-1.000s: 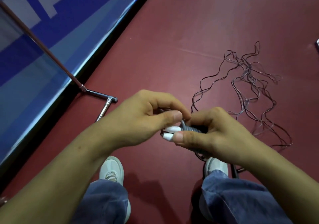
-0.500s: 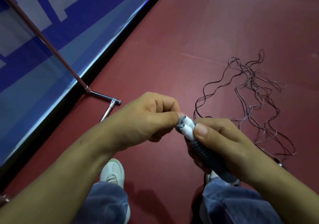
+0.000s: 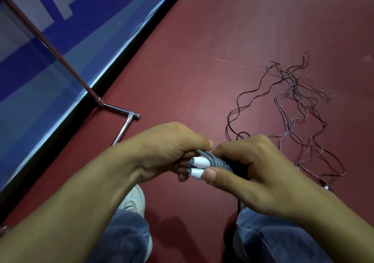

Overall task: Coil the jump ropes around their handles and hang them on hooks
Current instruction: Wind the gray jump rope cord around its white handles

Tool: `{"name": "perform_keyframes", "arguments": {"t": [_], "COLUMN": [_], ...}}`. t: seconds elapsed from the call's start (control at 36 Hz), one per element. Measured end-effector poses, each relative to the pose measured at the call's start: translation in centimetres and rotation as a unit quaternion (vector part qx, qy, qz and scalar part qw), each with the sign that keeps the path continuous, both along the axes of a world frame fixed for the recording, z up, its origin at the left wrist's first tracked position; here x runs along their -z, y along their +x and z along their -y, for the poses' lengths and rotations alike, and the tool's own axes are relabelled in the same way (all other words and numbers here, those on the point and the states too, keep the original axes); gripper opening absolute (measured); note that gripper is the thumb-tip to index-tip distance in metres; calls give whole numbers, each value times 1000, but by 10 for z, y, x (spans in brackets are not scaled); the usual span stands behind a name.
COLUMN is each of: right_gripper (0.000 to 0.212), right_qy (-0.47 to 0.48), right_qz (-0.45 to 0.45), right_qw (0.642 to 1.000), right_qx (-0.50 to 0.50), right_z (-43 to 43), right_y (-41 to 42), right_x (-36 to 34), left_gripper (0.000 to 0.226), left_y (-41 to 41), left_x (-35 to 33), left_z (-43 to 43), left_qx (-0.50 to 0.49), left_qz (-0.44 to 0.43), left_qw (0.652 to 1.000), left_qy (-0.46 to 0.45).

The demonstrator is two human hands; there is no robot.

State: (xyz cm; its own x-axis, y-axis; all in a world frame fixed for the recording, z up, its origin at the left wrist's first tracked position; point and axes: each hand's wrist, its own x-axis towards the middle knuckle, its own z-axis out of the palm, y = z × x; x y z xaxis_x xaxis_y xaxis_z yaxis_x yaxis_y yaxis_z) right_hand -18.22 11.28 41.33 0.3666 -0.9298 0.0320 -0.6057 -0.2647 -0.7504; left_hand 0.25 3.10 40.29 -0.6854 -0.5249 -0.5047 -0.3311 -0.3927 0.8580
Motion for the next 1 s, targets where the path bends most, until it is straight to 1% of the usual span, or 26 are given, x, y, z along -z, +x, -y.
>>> {"name": "perform_keyframes", "arguments": {"t": [0.08, 0.14, 0.19, 0.22, 0.33, 0.36, 0.42, 0.44, 0.47, 0.58, 0.67, 0.72, 0.81, 0.83, 0.86, 0.92, 0.97, 1.0], "right_gripper": [25, 20, 25, 29, 39, 39, 29, 26, 26, 43, 48, 55, 73, 75, 74, 64, 53, 51], "right_qy": [16, 73, 133, 152, 172, 177, 188, 193, 196, 208, 217, 225, 240, 242, 241, 238, 243, 249], "right_qz": [60, 161, 270, 310, 427, 451, 496, 516, 531, 545, 539, 534, 526, 521, 515, 503, 494, 494], "right_qw": [998, 983, 952, 936, 882, 869, 839, 822, 810, 792, 789, 791, 800, 804, 810, 818, 821, 819], "right_qx": [22, 43, 61, 73, 100, 102, 125, 141, 155, 181, 200, 198, 163, 152, 145, 147, 153, 154], "right_z": [-2, -3, -4, -4, 0, 1, 4, 4, 5, 9, 11, 11, 11, 11, 11, 11, 11, 11], "right_y": [-4, -5, -5, -4, -6, -7, -7, -6, -5, -2, -1, 0, 1, 1, 1, 3, 6, 6], "right_x": [0, 1, 2, 2, -1, -2, -4, -5, -5, 1, 9, 13, 12, 11, 9, 6, 6, 6], "left_gripper": [46, 54, 58, 59, 49, 44, 36, 33, 30, 30, 36, 42, 46, 46, 46, 46, 48, 46], "left_y": [2, 3, 2, 0, -2, -2, -2, -3, -5, -9, -10, -11, -10, -10, -10, -9, -7, -5], "left_x": [1, 3, 4, 4, 1, 1, -2, -3, -4, -10, -11, -13, -17, -18, -18, -19, -19, -19], "left_z": [4, 5, 2, 0, -4, -4, -5, -7, -8, -12, -16, -18, -19, -19, -18, -17, -17, -18], "left_qx": [21, 13, 14, 16, 10, 4, -2, -5, -11, -38, -25, -24, -35, -36, -35, -39, -39, -30], "left_qz": [-9, -26, -56, -75, -143, -155, -172, -174, -170, -95, -24, 3, 11, 11, 8, -12, -31, -28], "left_qw": [999, 998, 997, 995, 987, 985, 983, 983, 984, 991, 977, 965, 960, 961, 962, 968, 973, 972], "left_qy": [42, 47, 56, 59, 69, 75, 70, 62, 45, -87, -209, -261, -276, -275, -270, -246, -227, -232]}}
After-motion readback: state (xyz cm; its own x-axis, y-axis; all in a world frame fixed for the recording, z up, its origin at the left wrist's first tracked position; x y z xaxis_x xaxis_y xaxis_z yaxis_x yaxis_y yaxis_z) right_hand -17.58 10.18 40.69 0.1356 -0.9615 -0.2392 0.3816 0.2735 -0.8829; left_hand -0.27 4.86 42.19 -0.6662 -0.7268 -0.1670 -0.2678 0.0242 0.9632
